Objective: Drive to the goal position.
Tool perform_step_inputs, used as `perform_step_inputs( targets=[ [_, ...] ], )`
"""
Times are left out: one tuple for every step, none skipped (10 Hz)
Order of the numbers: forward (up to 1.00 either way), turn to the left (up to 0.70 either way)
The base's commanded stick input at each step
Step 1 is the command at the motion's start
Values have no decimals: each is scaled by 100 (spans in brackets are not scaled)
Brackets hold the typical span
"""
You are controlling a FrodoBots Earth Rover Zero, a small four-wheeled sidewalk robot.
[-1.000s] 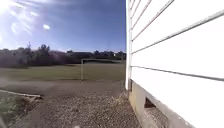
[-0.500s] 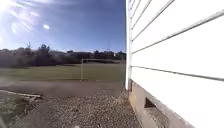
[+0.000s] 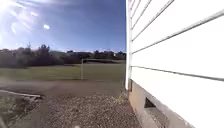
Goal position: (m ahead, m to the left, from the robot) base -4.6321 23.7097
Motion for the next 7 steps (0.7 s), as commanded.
perform_step_inputs(
  targets=[
    [5, 0],
    [5, 0],
    [5, 0],
    [5, 0],
    [5, 0],
    [5, 0],
    [5, 0]
  ],
)
